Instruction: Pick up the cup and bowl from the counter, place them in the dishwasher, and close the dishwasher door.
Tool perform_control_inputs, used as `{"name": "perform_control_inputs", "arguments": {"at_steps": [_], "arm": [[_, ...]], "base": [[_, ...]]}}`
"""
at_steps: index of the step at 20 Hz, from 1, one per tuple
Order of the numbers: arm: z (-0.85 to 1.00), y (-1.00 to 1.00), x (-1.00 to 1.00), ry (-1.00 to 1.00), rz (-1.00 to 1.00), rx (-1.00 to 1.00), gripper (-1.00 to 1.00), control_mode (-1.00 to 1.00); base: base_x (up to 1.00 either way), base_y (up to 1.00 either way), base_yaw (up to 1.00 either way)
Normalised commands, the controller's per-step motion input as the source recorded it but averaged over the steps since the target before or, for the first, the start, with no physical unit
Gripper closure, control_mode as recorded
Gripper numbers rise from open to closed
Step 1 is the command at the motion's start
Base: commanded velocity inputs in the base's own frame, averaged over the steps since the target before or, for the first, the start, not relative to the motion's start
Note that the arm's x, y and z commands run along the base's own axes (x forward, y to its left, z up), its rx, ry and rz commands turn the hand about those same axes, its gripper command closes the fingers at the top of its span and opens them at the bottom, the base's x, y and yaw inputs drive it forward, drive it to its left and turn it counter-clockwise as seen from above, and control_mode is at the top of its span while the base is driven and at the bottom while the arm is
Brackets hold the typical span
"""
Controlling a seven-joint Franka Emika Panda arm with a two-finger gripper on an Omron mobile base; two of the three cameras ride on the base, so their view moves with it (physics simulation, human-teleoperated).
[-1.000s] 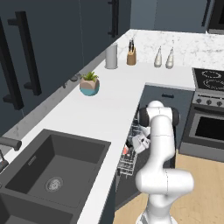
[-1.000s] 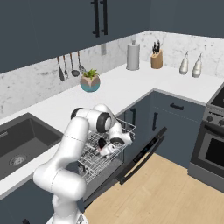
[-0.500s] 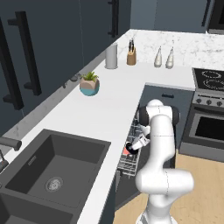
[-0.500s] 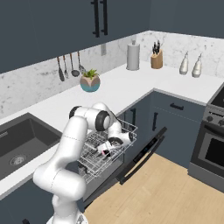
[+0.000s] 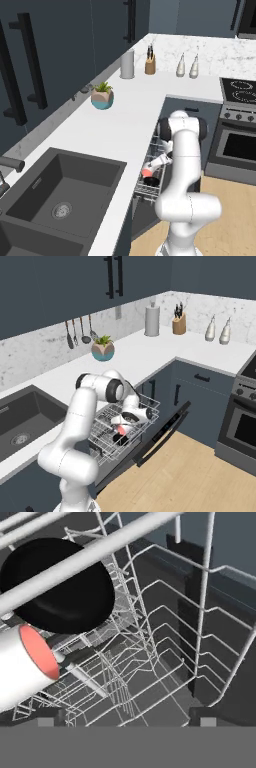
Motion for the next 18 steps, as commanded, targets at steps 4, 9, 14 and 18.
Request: {"name": "perform_control_inputs", "arguments": {"at_steps": [4,9,14,18], "arm": [[0.57,-0.60,-0.41,0.16,-0.23,0.00,-1.00,-1.00],[0.78,-0.35,-0.71,0.10,-0.13,0.00,-1.00,-1.00],[0.42,-0.19,-0.61,0.15,-0.14,0.00,-1.00,-1.00],[0.00,-0.14,-0.42,0.12,-0.15,0.00,-1.00,-1.00]], "base": [[0.00,0.00,0.00],[0.00,0.00,0.00],[0.00,0.00,0.00],[0.00,0.00,0.00]]}}
